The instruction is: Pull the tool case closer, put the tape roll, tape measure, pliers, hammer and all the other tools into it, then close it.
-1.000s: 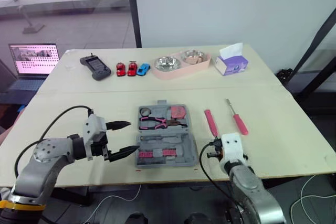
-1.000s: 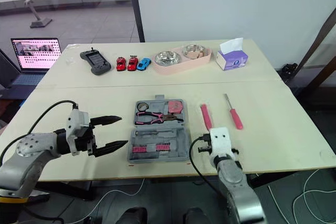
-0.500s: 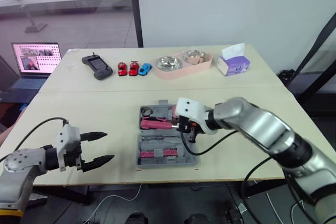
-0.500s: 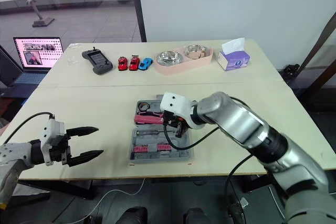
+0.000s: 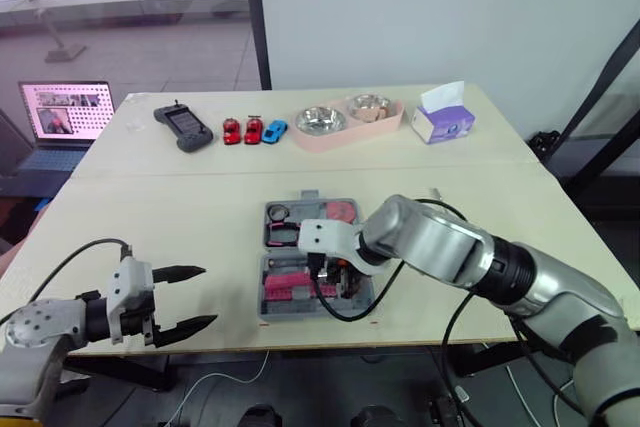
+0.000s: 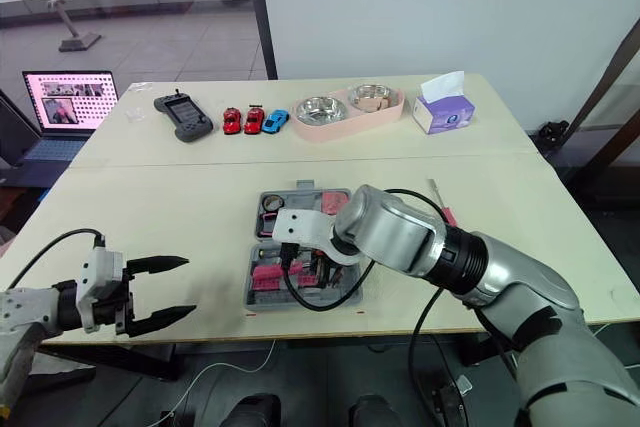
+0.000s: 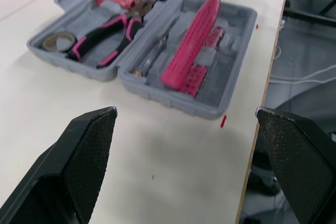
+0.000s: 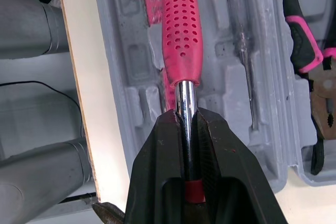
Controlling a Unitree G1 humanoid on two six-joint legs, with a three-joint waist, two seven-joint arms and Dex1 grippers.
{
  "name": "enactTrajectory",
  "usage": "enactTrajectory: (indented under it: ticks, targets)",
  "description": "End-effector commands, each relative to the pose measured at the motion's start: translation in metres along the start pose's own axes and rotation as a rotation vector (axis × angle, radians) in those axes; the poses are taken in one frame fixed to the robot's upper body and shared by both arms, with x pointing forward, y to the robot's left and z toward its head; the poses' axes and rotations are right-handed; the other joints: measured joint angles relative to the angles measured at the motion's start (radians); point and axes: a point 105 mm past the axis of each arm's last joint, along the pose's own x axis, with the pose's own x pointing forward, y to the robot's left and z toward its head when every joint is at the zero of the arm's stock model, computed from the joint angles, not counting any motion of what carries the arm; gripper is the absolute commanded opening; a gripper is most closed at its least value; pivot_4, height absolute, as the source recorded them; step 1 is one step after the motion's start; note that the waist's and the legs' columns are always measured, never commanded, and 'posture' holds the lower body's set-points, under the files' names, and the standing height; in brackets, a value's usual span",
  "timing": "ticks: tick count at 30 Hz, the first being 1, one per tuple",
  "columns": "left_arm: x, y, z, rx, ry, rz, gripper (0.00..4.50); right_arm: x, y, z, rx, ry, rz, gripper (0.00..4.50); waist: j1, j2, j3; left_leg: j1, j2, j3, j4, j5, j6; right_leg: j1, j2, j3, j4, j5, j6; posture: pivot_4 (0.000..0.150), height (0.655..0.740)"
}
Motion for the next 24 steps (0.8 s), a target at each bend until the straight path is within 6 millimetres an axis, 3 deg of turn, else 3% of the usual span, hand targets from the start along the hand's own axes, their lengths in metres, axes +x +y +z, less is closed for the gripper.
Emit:
enactTrajectory:
  ticks: [1,15,24]
  targets:
    - [0.001,0.000,0.004,0.063,-0.018,0.004,4.50,-0.005,-0.003,0.006,-0.010,0.003,-0.019,0.04,-0.001,0.000,0.000,0.000,0.000,0.000,0.000,0.000,0.000,0.000,0.000,0.000,0.000,0.000,0.000,0.150,0.7400]
    - [0.011,-0.007,-0.001,0.065,-0.035,-0.010,4.50,-0.010,-0.021,0.006,-0.021,0.032,-0.033,0.04,-0.004,0.000,0.000,0.000,0.000,0.000,0.000,0.000,0.000,-0.001,0.000,0.000,0.000,0.000,0.000,0.150,0.7400]
    - [0.012,-0.011,-0.003,0.062,-0.033,0.008,4.50,0.005,-0.019,0.008,-0.048,0.047,-0.005,0.04,-0.003,0.000,0.000,0.000,0.000,0.000,0.000,0.000,0.000,-0.001,0.000,0.000,0.001,0.000,0.000,0.150,0.7400]
